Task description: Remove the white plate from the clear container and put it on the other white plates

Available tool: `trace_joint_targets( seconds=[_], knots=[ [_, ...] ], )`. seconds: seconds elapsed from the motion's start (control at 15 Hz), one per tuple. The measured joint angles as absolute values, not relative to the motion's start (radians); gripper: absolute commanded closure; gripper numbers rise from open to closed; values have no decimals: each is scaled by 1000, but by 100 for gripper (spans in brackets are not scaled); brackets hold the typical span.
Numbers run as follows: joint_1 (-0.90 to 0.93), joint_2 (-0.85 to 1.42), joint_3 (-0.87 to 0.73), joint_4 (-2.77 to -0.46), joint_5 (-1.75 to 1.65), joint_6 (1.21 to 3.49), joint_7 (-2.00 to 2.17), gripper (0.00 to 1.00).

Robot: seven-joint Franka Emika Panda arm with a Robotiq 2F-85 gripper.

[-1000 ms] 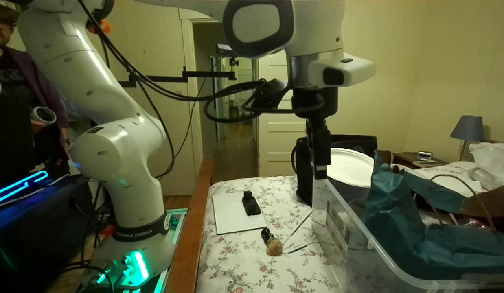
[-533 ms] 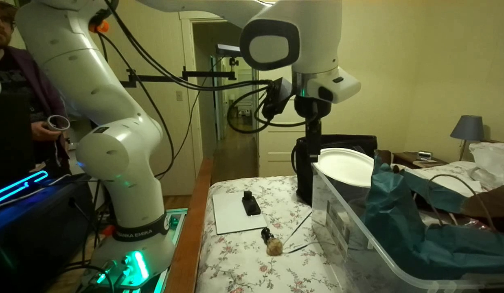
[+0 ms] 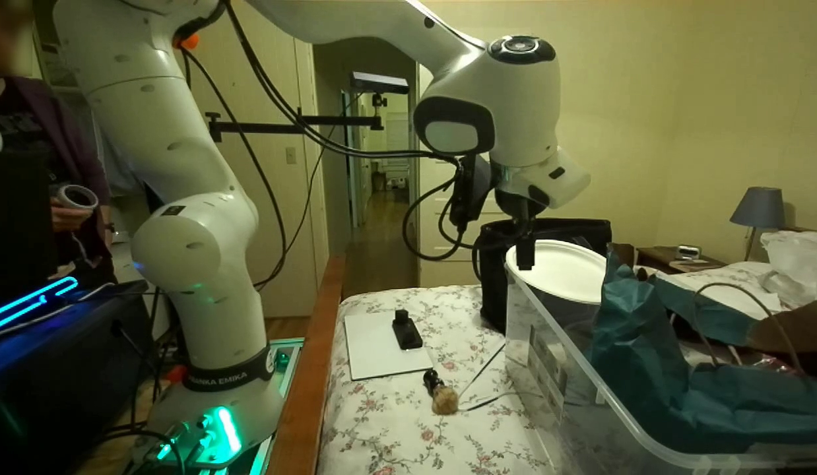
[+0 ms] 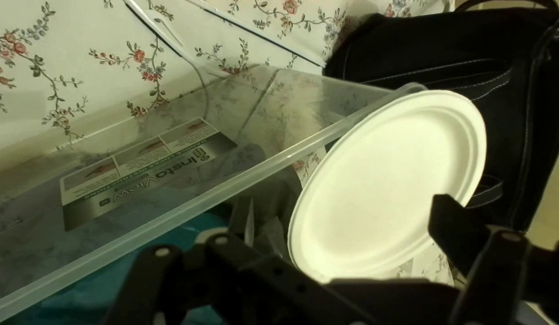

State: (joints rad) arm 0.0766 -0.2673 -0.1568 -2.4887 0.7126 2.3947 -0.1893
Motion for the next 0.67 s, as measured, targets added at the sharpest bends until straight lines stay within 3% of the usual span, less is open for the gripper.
trace_joint_targets(
  seconds=[0.67],
  knots=[
    [70,-224,-136,-2480,750,2443,-206,0]
  ],
)
